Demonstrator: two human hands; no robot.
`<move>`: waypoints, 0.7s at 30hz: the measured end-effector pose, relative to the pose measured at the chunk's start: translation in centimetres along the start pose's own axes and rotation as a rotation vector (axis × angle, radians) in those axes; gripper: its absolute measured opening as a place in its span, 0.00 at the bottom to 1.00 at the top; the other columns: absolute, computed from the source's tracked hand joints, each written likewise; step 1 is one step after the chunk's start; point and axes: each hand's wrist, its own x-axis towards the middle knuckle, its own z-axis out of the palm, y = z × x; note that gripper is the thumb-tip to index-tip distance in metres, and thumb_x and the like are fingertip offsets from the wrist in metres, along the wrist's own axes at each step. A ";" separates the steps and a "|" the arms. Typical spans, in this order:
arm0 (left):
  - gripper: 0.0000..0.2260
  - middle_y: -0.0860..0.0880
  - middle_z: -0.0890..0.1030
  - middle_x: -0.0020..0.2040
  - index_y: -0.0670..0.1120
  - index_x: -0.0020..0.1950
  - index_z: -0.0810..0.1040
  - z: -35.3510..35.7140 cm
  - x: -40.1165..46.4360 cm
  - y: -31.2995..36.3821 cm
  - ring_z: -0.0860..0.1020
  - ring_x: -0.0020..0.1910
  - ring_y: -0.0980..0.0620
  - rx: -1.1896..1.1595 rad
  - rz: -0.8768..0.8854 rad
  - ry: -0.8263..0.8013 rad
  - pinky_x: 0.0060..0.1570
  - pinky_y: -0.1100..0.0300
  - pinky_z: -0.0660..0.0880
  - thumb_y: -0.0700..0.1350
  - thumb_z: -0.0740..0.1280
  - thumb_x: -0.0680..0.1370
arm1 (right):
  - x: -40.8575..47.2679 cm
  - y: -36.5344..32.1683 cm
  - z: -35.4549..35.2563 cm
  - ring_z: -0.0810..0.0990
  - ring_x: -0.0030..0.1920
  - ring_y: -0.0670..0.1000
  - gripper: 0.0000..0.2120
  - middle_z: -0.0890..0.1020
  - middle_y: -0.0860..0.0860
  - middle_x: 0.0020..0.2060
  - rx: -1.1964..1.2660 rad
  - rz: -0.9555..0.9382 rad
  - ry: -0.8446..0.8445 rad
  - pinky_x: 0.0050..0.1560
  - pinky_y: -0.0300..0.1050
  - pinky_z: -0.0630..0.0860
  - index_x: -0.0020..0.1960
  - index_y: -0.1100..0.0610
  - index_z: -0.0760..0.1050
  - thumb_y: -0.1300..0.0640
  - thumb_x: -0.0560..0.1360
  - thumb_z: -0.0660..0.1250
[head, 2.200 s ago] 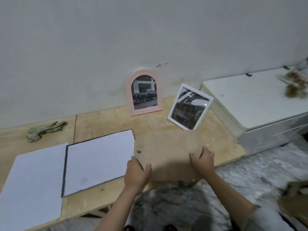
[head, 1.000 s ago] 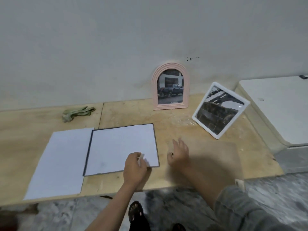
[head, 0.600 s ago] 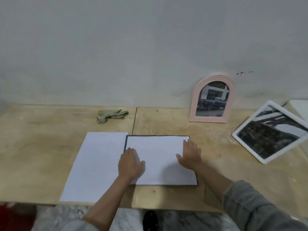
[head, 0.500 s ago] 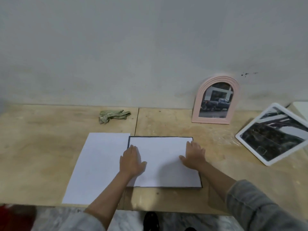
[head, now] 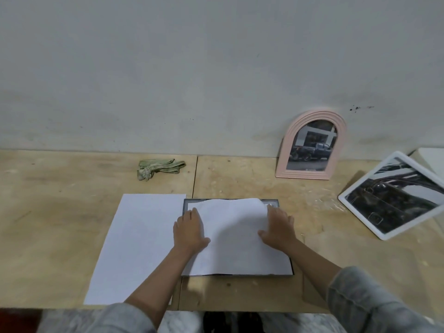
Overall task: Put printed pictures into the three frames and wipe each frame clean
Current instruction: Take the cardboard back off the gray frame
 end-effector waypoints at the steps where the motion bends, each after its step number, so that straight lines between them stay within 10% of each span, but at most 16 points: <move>1: 0.41 0.45 0.68 0.67 0.43 0.72 0.57 -0.1 -0.1 0.2 0.70 0.62 0.43 -0.008 -0.019 -0.001 0.57 0.54 0.70 0.56 0.72 0.67 | -0.1 -0.2 0.0 0.66 0.66 0.57 0.36 0.68 0.54 0.65 0.036 -0.012 0.009 0.68 0.60 0.60 0.72 0.57 0.58 0.49 0.68 0.67; 8: 0.44 0.39 0.65 0.66 0.39 0.75 0.52 -0.5 -0.8 0.0 0.73 0.59 0.40 -0.492 -0.244 0.064 0.52 0.51 0.74 0.47 0.76 0.68 | -1.3 -0.6 -0.2 0.74 0.42 0.59 0.36 0.69 0.59 0.56 0.318 0.031 0.140 0.34 0.46 0.73 0.71 0.62 0.60 0.63 0.65 0.68; 13: 0.09 0.44 0.77 0.44 0.39 0.51 0.73 -0.4 -1.6 -0.8 0.77 0.47 0.41 -0.737 -0.341 0.197 0.42 0.55 0.71 0.43 0.68 0.76 | -1.7 0.1 -0.6 0.72 0.50 0.58 0.33 0.72 0.57 0.51 0.600 0.213 0.222 0.39 0.43 0.68 0.67 0.63 0.62 0.64 0.66 0.72; 16: 0.14 0.50 0.69 0.31 0.44 0.33 0.65 -0.1 -2.2 -0.8 0.69 0.32 0.49 -0.769 -0.339 0.268 0.30 0.59 0.63 0.41 0.65 0.77 | -2.2 0.4 -0.6 0.73 0.42 0.54 0.20 0.72 0.52 0.41 0.712 0.303 0.205 0.31 0.42 0.67 0.56 0.61 0.67 0.63 0.69 0.71; 21: 0.17 0.50 0.64 0.30 0.45 0.33 0.60 -0.8 -3.2 -0.4 0.64 0.31 0.49 -0.870 -0.397 0.375 0.30 0.57 0.60 0.39 0.64 0.78 | -2.3 -0.1 -1.7 0.73 0.41 0.52 0.12 0.74 0.50 0.39 0.882 0.326 0.219 0.33 0.43 0.68 0.49 0.60 0.69 0.61 0.71 0.71</move>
